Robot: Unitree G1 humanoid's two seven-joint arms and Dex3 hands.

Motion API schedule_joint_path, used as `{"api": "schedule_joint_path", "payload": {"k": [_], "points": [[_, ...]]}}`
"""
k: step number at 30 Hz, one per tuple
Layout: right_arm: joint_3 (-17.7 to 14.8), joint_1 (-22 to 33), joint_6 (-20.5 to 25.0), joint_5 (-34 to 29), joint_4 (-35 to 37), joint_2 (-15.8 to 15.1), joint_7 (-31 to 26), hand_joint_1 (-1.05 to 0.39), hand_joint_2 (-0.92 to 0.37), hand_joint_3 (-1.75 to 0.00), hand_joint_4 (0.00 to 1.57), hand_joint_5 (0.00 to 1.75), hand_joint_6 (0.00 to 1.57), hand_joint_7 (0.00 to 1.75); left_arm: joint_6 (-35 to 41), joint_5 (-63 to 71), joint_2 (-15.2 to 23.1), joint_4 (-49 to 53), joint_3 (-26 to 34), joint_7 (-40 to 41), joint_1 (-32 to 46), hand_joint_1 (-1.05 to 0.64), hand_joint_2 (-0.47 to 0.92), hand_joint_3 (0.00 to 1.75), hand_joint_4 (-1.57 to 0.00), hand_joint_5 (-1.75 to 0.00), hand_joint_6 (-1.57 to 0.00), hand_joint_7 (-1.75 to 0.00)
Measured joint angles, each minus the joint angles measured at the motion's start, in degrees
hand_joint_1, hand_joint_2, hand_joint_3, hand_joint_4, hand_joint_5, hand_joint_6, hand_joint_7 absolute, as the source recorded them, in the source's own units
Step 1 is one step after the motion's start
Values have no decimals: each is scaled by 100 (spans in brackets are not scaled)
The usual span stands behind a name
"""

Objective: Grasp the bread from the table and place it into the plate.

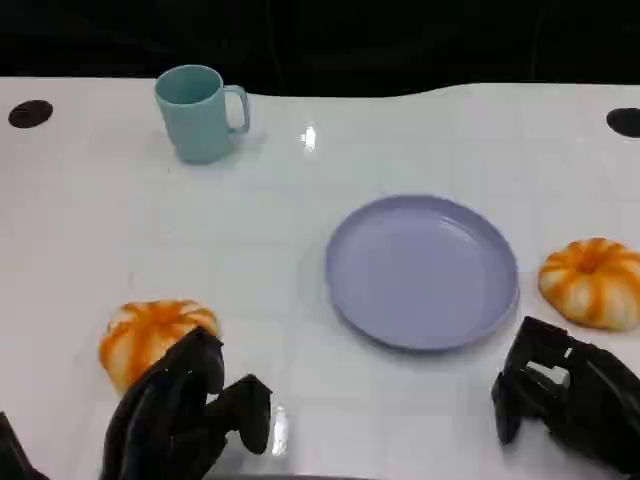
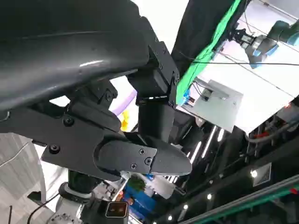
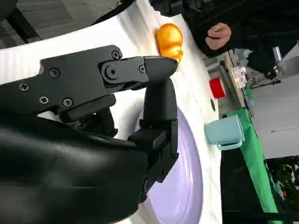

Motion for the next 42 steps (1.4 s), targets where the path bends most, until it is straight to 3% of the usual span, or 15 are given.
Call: {"api": "schedule_joint_path", "payload": {"k": [22,24,27,31,33,36,42], "points": [[-33,-8,30,16,15,1,59,-60,-92,-25,74,175,60,164,39,12,-11,18,27,-55,-26,-73,92,21,-94,-175,-77,-159],[-28,-7,28,7,9,2,48,-61,-92,-25,74,175,60,164,26,12,-6,31,40,-90,-27,-75,92,24,-88,-175,-79,-143],[-22,-6,29,5,2,3,32,-61,-92,-25,74,175,60,164,-170,48,-1,28,56,-142,-27,-76,92,28,-82,-172,-76,-135],[-5,-1,29,-9,-25,11,-13,-61,-92,-25,74,175,60,165,-807,629,53,-86,4,-30,7,-75,92,35,-63,-145,-62,-101],[9,0,29,-17,-44,35,-53,-62,-92,-26,75,175,60,165,-1228,1169,201,-363,-63,204,69,-74,92,32,-61,-137,-62,-87],[19,1,12,-24,-47,40,-92,-62,-92,-25,74,175,59,166,-1545,1695,416,-608,-132,506,103,-71,92,33,-52,-124,-50,-73],[44,-7,2,-19,-46,72,-123,-60,-92,-23,74,175,59,166,-2080,3358,1234,-1341,-247,1281,143,-64,92,26,-45,-95,-49,-38]]}}
